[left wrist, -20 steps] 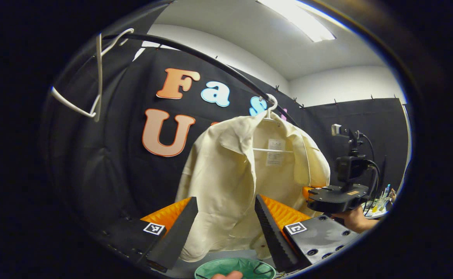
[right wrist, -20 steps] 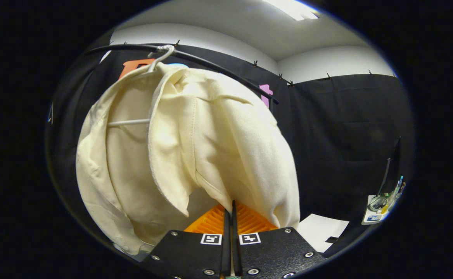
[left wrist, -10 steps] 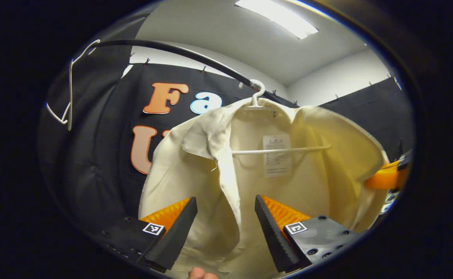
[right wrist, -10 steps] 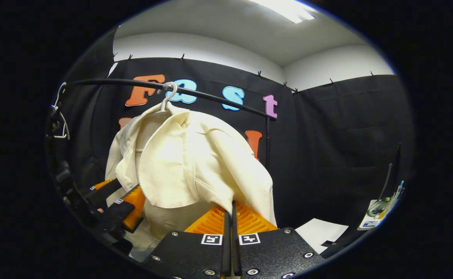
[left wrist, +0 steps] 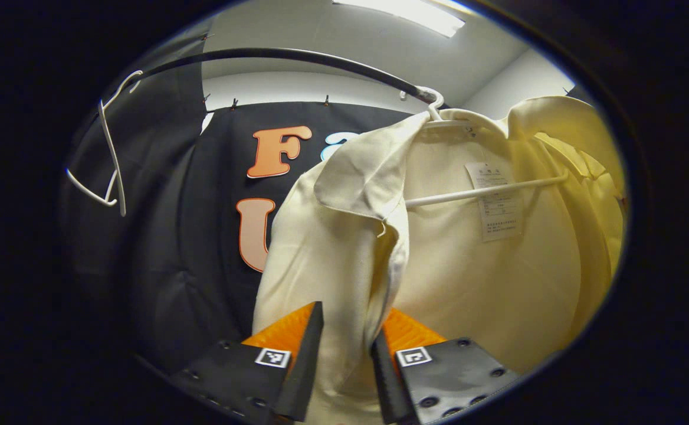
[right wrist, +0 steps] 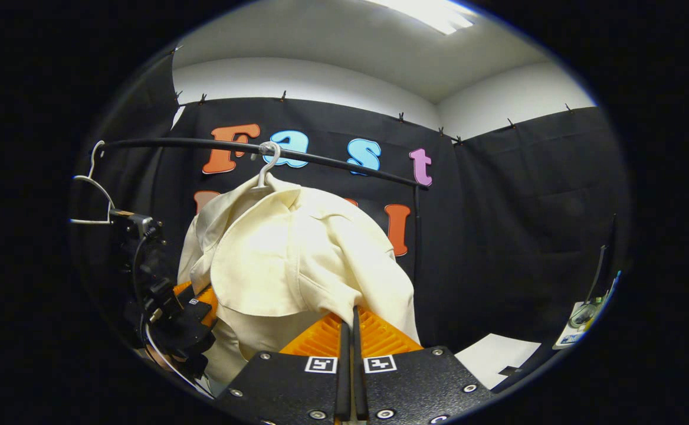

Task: Grasp the clothes on the hanger with both hands and then place them into the laundry hamper below.

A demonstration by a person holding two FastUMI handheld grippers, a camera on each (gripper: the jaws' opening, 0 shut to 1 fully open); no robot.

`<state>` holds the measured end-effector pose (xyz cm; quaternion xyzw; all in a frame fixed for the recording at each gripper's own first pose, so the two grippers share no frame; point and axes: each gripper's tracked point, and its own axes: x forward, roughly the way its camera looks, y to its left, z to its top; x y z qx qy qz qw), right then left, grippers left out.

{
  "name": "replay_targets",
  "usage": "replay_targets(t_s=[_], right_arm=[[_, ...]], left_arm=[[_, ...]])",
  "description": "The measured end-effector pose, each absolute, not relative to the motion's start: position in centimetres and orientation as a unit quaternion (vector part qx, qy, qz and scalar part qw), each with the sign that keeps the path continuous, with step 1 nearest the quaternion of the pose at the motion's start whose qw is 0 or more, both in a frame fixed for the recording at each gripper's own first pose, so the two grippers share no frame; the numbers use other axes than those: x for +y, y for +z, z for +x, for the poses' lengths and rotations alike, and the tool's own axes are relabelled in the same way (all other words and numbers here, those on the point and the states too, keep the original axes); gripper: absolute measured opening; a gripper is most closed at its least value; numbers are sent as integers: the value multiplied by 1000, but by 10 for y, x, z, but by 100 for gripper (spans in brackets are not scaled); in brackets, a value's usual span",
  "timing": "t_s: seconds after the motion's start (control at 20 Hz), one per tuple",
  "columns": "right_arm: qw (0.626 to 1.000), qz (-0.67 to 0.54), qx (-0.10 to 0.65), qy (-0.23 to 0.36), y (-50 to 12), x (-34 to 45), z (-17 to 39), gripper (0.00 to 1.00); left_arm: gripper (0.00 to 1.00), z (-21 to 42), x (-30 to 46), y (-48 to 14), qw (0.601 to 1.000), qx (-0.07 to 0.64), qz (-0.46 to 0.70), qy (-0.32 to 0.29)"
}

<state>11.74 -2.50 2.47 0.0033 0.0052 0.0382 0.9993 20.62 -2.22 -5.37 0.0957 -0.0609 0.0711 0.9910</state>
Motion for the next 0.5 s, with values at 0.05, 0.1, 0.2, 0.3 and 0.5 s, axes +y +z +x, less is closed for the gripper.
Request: replay_targets(t_s=[0.05,0.1,0.2,0.3,0.5], right_arm=[[999,3,4,40,25,-25,116,2],[999,0,3,41,24,-25,115,2],[999,-4,0,37,25,-26,114,2],[1000,-7,-8,30,28,-31,114,2],[999,-29,-25,9,40,-42,110,2]], left_arm=[[26,201,-16,-52,992,-55,89,69],[16,196,-14,-46,994,-53,79,60],[14,183,-5,-31,995,-59,64,53],[4,173,8,-16,994,-61,71,59],[7,162,12,4,996,-46,69,24]])
